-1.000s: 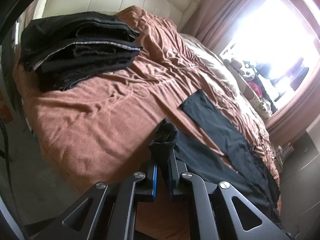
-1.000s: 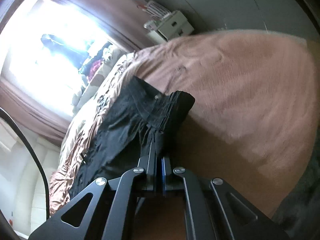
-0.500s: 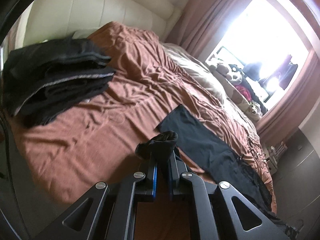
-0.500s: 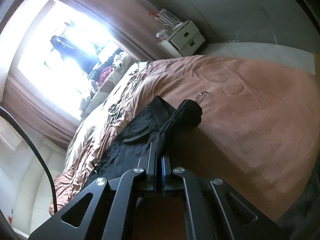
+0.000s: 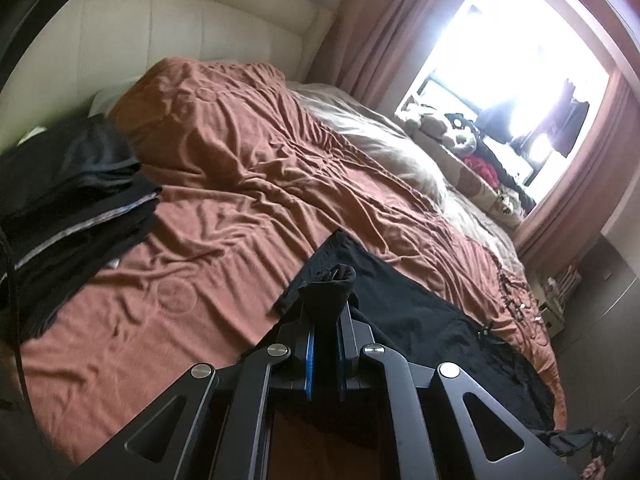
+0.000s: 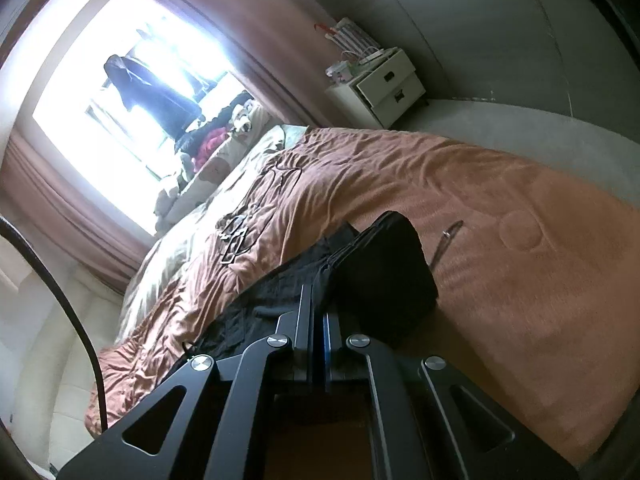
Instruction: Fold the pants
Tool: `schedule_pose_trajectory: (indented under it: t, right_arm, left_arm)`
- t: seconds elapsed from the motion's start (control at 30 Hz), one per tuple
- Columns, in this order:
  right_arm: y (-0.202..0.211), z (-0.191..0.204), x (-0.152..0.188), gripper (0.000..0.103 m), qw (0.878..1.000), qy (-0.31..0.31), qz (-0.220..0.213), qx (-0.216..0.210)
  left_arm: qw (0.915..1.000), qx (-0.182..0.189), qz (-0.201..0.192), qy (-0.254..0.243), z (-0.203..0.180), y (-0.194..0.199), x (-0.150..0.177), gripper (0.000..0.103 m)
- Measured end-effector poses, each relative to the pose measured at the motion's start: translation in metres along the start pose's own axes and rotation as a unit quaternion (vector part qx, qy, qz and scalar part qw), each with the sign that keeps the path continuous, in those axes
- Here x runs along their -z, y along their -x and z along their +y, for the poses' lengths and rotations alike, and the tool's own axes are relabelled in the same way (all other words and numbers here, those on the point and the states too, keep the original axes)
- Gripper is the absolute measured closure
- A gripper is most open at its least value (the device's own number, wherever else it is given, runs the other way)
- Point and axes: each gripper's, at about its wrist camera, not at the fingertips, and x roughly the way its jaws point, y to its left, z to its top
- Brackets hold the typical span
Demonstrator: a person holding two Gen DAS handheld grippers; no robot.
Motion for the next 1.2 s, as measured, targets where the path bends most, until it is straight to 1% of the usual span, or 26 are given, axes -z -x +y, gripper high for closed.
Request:
schedule_pose_trajectory:
  t: [0.17,0.27,0.37,0.57,0.87,1.2]
  right_arm:
    - [-0.027,0.019,-0.017,0.103,1.000,0.011,0.005,0.009]
    - [-0.048,0.032,-0.026,0.103,0.999,0.023,0.010,0.022]
    - [-0.069,0.043,-0.036,0.103,0.999,0.036,0.018,0.034]
    - [-0.118,0.058,-0.052,0.103,0.996,0.051,0.037,0.055]
    - [-0.175,0.064,-0.063,0.103,0.994,0.053,0.054,0.073]
    - [-0.218,0.069,-0.073,0.103,0.990,0.065,0.070,0.102]
  left_arm:
    - [0.9998,-0.004,0.016,-0.014,-0.010,-0.034,-0.016,0.094]
    - [0.9992,-0.013,0.026,-0.029,-0.019,-0.059,-0.026,0.094]
    - [0.9985,-0.014,0.040,-0.035,-0.025,-0.086,-0.036,0.094]
    - [0.9963,-0.035,0.064,-0.045,-0.032,-0.141,-0.048,0.094]
    - [0.9915,-0.059,0.104,-0.049,-0.032,-0.210,-0.057,0.094]
    - [0.9850,-0.087,0.138,-0.057,-0.038,-0.273,-0.066,0.094]
